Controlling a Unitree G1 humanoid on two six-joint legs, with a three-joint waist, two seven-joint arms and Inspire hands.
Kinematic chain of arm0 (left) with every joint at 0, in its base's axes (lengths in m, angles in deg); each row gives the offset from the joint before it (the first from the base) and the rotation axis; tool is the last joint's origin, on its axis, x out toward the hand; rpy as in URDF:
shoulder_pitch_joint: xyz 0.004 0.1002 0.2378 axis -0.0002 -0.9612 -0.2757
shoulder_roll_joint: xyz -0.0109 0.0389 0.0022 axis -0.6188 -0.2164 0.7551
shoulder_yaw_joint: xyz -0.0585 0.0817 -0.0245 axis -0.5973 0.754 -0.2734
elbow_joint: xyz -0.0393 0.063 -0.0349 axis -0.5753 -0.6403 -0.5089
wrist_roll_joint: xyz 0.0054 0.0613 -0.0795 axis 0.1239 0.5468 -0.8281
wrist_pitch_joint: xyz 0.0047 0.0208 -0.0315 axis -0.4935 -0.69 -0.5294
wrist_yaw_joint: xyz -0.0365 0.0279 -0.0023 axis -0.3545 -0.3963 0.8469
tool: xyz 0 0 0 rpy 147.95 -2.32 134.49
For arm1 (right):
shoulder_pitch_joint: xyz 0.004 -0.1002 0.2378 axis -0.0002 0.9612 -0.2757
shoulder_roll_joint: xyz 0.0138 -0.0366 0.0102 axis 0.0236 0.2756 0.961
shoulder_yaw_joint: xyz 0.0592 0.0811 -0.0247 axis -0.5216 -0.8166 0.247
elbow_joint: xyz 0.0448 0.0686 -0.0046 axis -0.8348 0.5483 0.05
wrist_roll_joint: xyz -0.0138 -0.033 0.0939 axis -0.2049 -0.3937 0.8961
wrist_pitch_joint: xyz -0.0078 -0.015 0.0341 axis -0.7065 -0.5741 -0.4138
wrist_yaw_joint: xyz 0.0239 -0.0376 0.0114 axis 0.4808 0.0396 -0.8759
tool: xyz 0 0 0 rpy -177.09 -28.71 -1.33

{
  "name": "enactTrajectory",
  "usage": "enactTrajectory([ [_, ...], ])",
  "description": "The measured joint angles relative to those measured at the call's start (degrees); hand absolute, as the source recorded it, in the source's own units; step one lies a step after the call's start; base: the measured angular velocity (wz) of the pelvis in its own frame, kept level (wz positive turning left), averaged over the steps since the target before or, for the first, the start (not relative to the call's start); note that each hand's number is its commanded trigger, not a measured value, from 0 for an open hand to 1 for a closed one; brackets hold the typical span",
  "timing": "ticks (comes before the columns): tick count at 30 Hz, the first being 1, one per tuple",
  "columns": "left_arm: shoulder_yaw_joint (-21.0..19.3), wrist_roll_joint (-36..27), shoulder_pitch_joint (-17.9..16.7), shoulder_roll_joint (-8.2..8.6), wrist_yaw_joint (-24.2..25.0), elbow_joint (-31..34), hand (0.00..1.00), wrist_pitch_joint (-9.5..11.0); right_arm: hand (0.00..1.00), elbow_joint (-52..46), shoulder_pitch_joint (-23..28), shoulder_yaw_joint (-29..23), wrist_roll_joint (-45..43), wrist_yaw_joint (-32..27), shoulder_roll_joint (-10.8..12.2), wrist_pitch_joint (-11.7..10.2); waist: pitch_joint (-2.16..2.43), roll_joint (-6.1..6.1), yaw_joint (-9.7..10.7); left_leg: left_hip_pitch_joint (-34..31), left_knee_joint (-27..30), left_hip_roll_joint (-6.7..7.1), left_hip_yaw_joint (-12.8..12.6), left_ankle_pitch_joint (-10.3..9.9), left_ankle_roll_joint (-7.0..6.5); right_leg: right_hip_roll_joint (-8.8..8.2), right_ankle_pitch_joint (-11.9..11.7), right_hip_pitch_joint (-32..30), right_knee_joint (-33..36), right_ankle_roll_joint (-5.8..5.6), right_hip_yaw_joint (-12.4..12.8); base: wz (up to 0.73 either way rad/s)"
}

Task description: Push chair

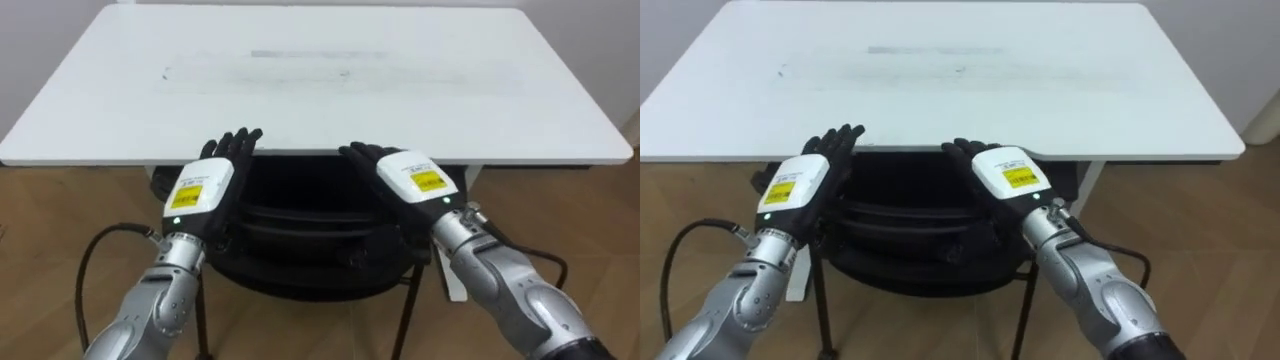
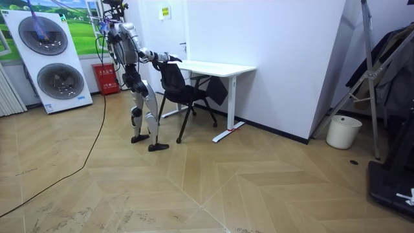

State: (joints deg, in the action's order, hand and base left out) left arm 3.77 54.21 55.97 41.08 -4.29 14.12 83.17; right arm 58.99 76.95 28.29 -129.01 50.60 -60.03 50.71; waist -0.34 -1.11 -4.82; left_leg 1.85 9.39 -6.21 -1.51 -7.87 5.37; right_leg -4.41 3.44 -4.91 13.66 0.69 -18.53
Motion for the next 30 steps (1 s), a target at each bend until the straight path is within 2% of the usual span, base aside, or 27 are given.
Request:
enactTrajectory([
  [2, -0.7, 0.0, 0.0, 0.00, 0.0, 0.7, 0.00, -0.1, 0.00, -1.0, 0.0, -0.3, -0.1, 0.0, -0.3, -0.5, -0.01, -0.06, 0.1, -0.4, 0.1, 0.02, 0.0, 0.1, -0.10, 0.43, -0.2, -0.4, -0.1, 0.07, 1.1, 0.00],
  [4, -1.7, 0.5, 0.0, 0.00, 0.0, 1.7, 0.00, -0.1, 0.00, -2.3, 0.0, -0.5, -0.3, 0.0, -1.4, -1.4, 0.02, -0.11, 0.2, -0.6, 0.2, 0.04, 0.1, 0.1, -0.11, 0.44, -0.3, -0.6, -0.1, 0.12, 1.2, 0.00],
  [6, -5.5, 0.5, 0.0, -0.46, 0.0, 3.8, 0.00, 0.1, 0.00, -3.1, 0.1, -2.6, -0.3, 0.0, -3.0, -3.7, 0.01, -0.14, 0.3, -0.6, 0.2, 0.08, 0.2, 0.3, -0.15, 0.45, -0.5, -0.7, -0.2, 0.33, 1.3, 0.00],
  [7, -6.5, 0.5, 0.0, -0.88, 0.0, 3.8, 0.00, 0.1, 0.00, -3.7, 0.1, -3.1, -0.3, 0.0, -3.4, -4.2, 0.01, -0.15, 0.6, -0.6, 0.2, 0.09, 0.1, 0.4, -0.17, 0.45, -0.6, -0.6, -0.2, 0.40, 1.3, 0.00],
  [8, -8.5, 0.4, 0.0, -1.43, -0.2, 3.9, 0.00, 0.1, 0.00, -6.5, 0.8, -5.6, 0.2, 0.0, -4.1, -4.9, -0.01, -0.18, 1.5, -0.5, 0.3, 0.09, 0.1, 0.4, -0.18, 0.44, -0.8, -0.6, -0.2, 0.73, 1.3, -0.04],
  [9, -10.4, 0.6, -0.2, -1.69, -0.2, 4.5, 0.00, 0.0, 0.00, -10.4, 1.8, -8.8, 2.3, -1.9, -5.4, -5.6, 0.00, -0.18, 1.9, -0.6, 0.2, 0.11, 0.0, 0.4, -0.20, 0.45, -0.8, -0.6, -0.3, 0.60, 1.5, -0.05],
  [10, -10.6, 0.5, -0.7, -2.11, -0.2, 4.6, 0.00, 0.1, 0.00, -11.8, 1.9, -11.1, 4.0, -3.9, -5.4, -5.6, -0.03, -0.11, 2.0, -0.6, 0.2, 0.11, -0.1, 0.4, -0.20, 0.52, -0.7, -0.6, -0.5, 0.26, 1.6, -0.08],
  [11, -11.3, 0.5, -1.4, -2.19, -0.4, 5.2, 0.00, 0.1, 0.00, -13.9, 2.0, -17.1, 7.8, -8.1, -5.2, -5.3, -0.04, -0.09, 2.0, -0.8, 0.2, 0.01, -0.2, 0.4, -0.20, 0.95, -1.0, -0.5, -1.4, -0.02, 2.3, -0.03],
  [12, -11.5, 0.5, -1.5, -2.21, -0.4, 5.4, 0.00, 0.1, 0.00, -15.1, 2.0, -20.1, 9.5, -10.2, -5.2, -5.1, 0.00, -0.15, 2.0, -1.0, 0.3, -0.01, -0.2, 0.4, -0.21, 1.43, -1.2, -0.5, -1.9, 0.01, 3.3, 0.00],
  [14, -12.5, 0.5, -1.9, -2.24, -0.4, 5.6, 0.00, 0.8, 0.00, -18.2, 2.0, -31.8, 12.7, -18.0, -6.2, -4.2, 0.02, -0.18, 1.4, -0.9, 0.9, -0.02, -0.6, 0.1, -0.33, 2.79, -1.4, -0.8, -2.2, 0.09, 7.2, -0.08],
  [16, -14.7, 0.4, -3.9, -2.31, -0.4, 7.5, 0.00, 1.6, 0.00, -18.6, 3.0, -37.8, 16.0, -22.3, -7.9, -4.1, 0.02, -0.18, 1.4, -0.6, 1.0, -0.22, -1.5, -0.3, -0.32, 3.15, -1.5, -1.1, -2.2, 0.21, 8.0, -0.25],
  [17, -16.3, 0.4, -5.0, -2.87, -0.4, 8.6, 0.00, 2.5, 0.00, -19.2, 5.4, -41.6, 18.1, -24.9, -9.0, -4.1, 0.02, -0.18, 1.5, -0.6, 1.0, -0.35, -1.8, -0.5, -0.28, 3.36, -1.5, -1.1, -2.4, 0.21, 8.3, -0.24],
  [18, -16.8, 0.4, -5.5, -4.79, -0.4, 8.6, 0.00, 3.2, 0.00, -19.2, 7.7, -44.4, 20.2, -27.4, -9.8, -4.0, -0.03, -0.10, 1.4, -0.5, 1.0, -0.49, -2.2, -0.6, -0.22, 3.59, -1.5, -1.1, -2.5, 0.24, 8.7, -0.18],
  [20, -16.9, 0.3, -6.0, -7.58, -0.4, 8.6, 0.00, 4.2, 0.00, -19.2, 10.6, -47.5, 22.4, -30.6, -9.8, -3.1, -0.05, 0.03, 1.5, -0.3, 0.9, -0.70, -2.8, -0.7, -0.17, 3.88, -1.7, -1.1, -2.9, 0.35, 9.2, -0.17],
  [21, -17.6, 0.3, -6.7, -8.11, -0.6, 8.6, 0.00, 5.1, 0.00, -19.2, 12.2, -48.9, 24.1, -31.9, -9.8, -2.6, -0.09, 0.24, 1.4, -0.3, 0.6, -0.78, -3.3, -0.8, -0.18, 4.01, -1.8, -1.2, -3.0, 0.33, 9.7, -0.18],
  [25, -22.6, -1.9, -9.5, -8.11, -1.7, 8.6, 0.00, 7.4, 0.00, -19.3, 16.2, -53.4, 26.8, -35.2, -9.8, -2.3, -0.02, 0.54, 1.7, -0.3, 0.4, -1.05, -4.5, -1.0, -0.09, 4.43, -1.9, -1.8, -3.1, 0.40, 11.0, -0.17],
  [26, -24.4, -3.4, -10.5, -8.11, -2.6, 8.6, 0.00, 7.6, 0.00, -19.3, 17.4, -55.1, 28.1, -36.4, -9.8, -2.3, 0.08, 0.80, 1.7, -0.2, 0.3, -1.10, -4.6, -1.0, -0.07, 4.54, -2.0, -1.7, -3.1, 0.42, 11.1, -0.11],
  [28, -28.2, -8.4, -11.6, -7.90, -7.9, 8.8, 0.00, 7.8, 0.00, -19.2, 19.9, -57.4, 31.7, -39.0, -9.7, -2.3, 0.33, 1.27, 1.6, 0.5, -0.1, -1.16, -5.2, -1.1, 0.01, 4.81, -2.0, -1.7, -3.1, 0.56, 11.5, -0.17],
  [29, -32.2, -12.9, -12.0, -7.18, -11.8, 10.4, 0.00, 7.4, 0.00, -19.2, 22.2, -58.2, 34.1, -40.2, -9.6, -2.3, 0.85, 1.68, 1.6, 1.1, -0.8, -1.15, -5.7, -1.1, -0.01, 4.86, -1.8, -1.6, -3.0, 0.41, 11.9, -0.18],
  [30, -35.9, -18.8, -13.0, -6.63, -15.9, 12.4, 0.00, 7.4, 0.00, -19.2, 24.7, -58.3, 37.7, -41.0, -9.5, -2.2, 1.19, 2.27, 2.2, 2.0, -1.2, -1.10, -6.1, -1.2, -0.17, 4.86, -1.5, -1.1, -2.9, 0.16, 12.2, -0.12],
])
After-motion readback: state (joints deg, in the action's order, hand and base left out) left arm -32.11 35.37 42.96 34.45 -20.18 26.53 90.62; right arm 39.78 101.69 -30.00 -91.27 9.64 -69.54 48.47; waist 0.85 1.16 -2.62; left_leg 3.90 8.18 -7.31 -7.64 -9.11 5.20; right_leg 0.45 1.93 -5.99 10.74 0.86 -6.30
